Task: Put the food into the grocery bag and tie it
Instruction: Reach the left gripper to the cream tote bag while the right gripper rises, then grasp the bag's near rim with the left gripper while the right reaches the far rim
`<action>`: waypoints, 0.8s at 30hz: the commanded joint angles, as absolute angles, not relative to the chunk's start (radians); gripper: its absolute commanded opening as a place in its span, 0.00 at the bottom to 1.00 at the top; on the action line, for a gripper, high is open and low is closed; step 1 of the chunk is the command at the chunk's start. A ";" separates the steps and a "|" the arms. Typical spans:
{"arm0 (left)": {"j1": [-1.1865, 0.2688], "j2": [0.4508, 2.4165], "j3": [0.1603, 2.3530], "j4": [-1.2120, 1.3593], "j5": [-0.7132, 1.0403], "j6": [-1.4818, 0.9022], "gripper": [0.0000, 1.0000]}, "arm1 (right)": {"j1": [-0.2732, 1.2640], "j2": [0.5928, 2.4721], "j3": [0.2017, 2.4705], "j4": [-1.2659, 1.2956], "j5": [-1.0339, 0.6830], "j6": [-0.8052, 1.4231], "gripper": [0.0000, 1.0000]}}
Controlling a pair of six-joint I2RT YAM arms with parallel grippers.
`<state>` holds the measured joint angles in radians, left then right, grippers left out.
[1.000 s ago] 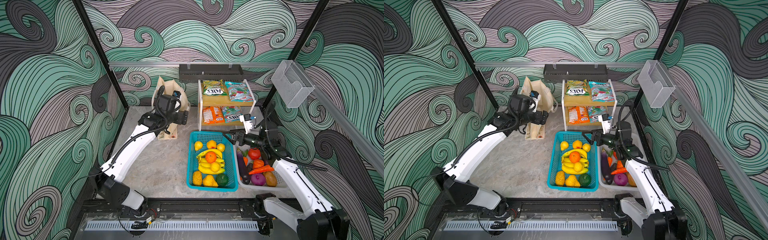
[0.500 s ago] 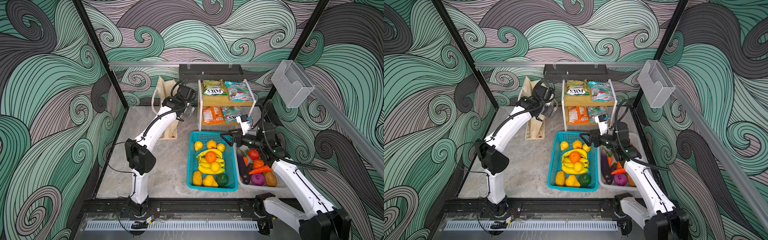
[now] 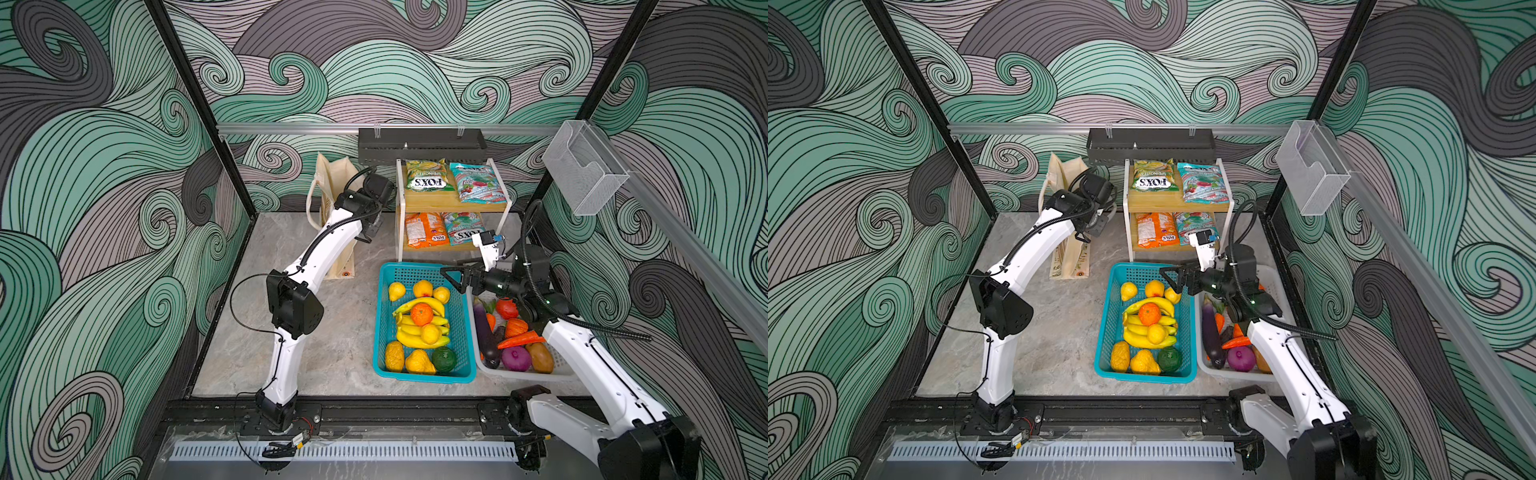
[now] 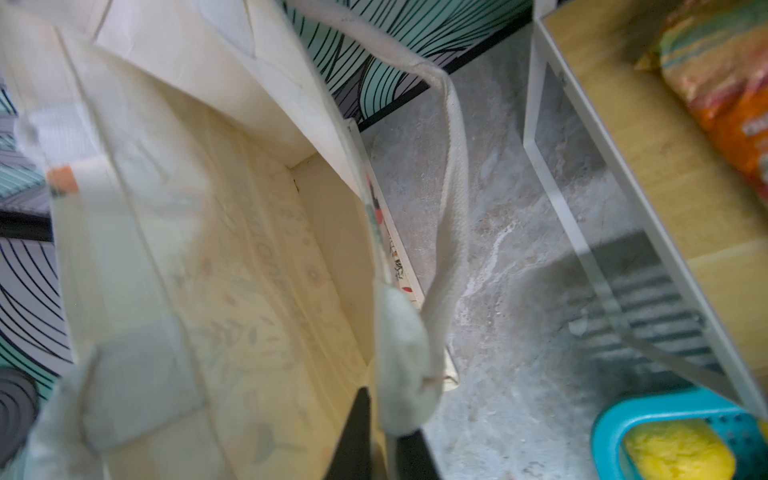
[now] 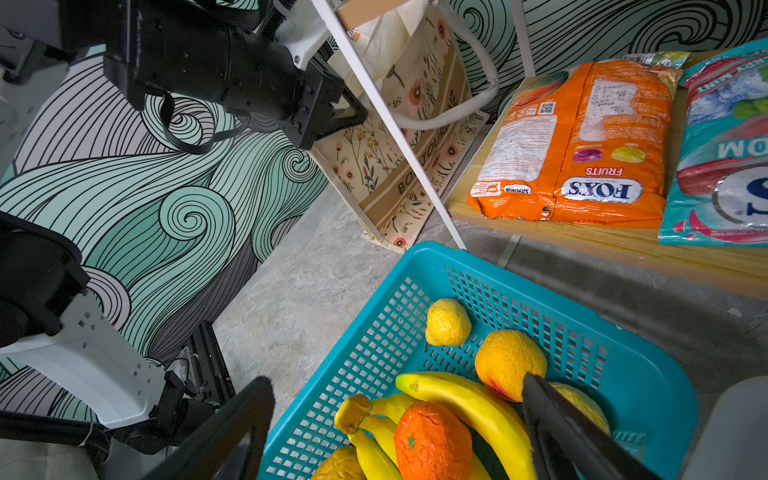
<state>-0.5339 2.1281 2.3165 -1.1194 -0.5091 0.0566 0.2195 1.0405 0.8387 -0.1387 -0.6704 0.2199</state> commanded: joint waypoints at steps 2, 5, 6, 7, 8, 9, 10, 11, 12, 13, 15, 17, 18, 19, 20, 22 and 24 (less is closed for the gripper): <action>-0.543 2.090 2.324 -1.193 -0.553 0.031 0.00 | 0.220 1.045 0.828 -0.126 -0.655 0.215 0.93; -0.543 2.045 2.279 -1.196 -0.544 0.020 0.00 | 0.221 1.046 0.828 -0.128 -0.651 0.215 0.93; -0.543 2.032 2.265 -1.201 -0.538 0.013 0.00 | 0.221 1.046 0.826 -0.126 -0.651 0.217 0.93; -0.543 2.014 2.247 -1.207 -0.532 0.005 0.00 | 0.221 1.048 0.827 -0.124 -0.652 0.221 0.93; -0.543 1.992 2.229 -1.211 -0.522 -0.001 0.00 | 0.221 1.050 0.828 -0.124 -0.653 0.222 0.92; -0.543 1.972 2.207 -1.218 -0.512 -0.007 0.00 | 0.221 1.052 0.828 -0.125 -0.656 0.223 0.92; -0.543 1.953 2.189 -1.224 -0.504 -0.014 0.00 | 0.220 1.054 0.828 -0.124 -0.655 0.224 0.92; -0.543 1.931 2.169 -1.237 -0.499 -0.024 0.00 | 0.220 1.056 0.828 -0.123 -0.658 0.225 0.92; -0.543 1.910 2.156 -1.262 -0.487 -0.040 0.00 | 0.221 1.057 0.828 -0.122 -0.660 0.227 0.92; -0.543 1.891 2.146 -1.288 -0.467 -0.054 0.00 | 0.222 1.059 0.830 -0.123 -0.660 0.227 0.91; -0.547 1.840 2.093 -1.314 -0.467 -0.080 0.00 | 0.224 1.064 0.833 -0.121 -0.660 0.238 0.91; -0.558 1.779 2.007 -1.310 -0.465 -0.090 0.00 | 0.231 1.066 0.830 -0.103 -0.661 0.254 0.91; -0.566 1.745 1.962 -1.300 -0.462 -0.093 0.00 | 0.238 1.069 0.828 -0.093 -0.660 0.262 0.90; -0.573 1.715 1.922 -1.288 -0.449 -0.093 0.00 | 0.245 1.072 0.830 -0.088 -0.656 0.266 0.90; -0.582 1.684 1.877 -1.275 -0.427 -0.088 0.00 | 0.257 1.077 0.832 -0.083 -0.652 0.271 0.90; -0.596 1.625 1.808 -1.264 -0.391 -0.106 0.00 | 0.277 1.088 0.838 -0.077 -0.641 0.283 0.90; -0.607 1.565 1.751 -1.262 -0.356 -0.148 0.00 | 0.306 1.103 0.847 -0.069 -0.632 0.296 0.90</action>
<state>-0.5888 1.6341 1.7996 -1.2240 -0.4244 -0.0834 0.2749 1.0882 0.8387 -0.1055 -0.6514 0.2684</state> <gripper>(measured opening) 0.055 0.898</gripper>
